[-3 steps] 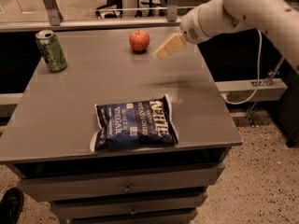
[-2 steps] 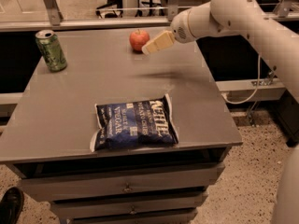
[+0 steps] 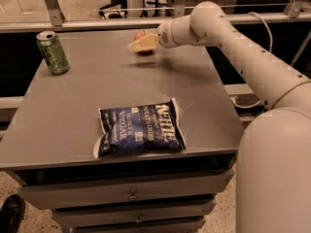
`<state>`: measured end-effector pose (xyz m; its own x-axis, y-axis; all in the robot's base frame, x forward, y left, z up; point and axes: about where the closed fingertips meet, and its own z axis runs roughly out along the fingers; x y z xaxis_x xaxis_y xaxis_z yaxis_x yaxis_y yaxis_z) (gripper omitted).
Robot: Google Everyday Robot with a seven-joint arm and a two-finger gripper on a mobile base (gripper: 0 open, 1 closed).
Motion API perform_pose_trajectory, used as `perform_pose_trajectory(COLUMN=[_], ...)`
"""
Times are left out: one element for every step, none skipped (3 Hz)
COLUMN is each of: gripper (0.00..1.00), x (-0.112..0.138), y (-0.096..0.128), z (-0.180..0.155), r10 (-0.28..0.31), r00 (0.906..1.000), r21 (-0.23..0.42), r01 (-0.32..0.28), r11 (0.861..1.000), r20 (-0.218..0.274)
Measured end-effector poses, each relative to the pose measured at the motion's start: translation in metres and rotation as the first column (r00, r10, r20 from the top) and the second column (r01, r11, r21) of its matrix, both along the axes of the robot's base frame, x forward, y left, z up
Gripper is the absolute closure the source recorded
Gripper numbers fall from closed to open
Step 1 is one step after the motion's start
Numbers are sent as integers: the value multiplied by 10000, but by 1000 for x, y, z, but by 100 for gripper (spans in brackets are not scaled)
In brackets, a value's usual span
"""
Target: Move apple near blue chip bag
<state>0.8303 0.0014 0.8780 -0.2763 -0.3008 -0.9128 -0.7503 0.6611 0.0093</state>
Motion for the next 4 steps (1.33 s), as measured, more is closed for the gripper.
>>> perform_pose_trajectory(gripper=[2, 33, 64, 94], x=[16, 20, 8, -19], y=[7, 6, -5, -23], z=[-14, -18, -4, 21], r10=[-319, -551, -567, -90], r00=[9994, 9984, 9983, 9980], r21=[147, 230, 378, 572], r01=[320, 554, 560, 54], r11=[9994, 9982, 9977, 9983], r20=[-110, -121, 160, 625])
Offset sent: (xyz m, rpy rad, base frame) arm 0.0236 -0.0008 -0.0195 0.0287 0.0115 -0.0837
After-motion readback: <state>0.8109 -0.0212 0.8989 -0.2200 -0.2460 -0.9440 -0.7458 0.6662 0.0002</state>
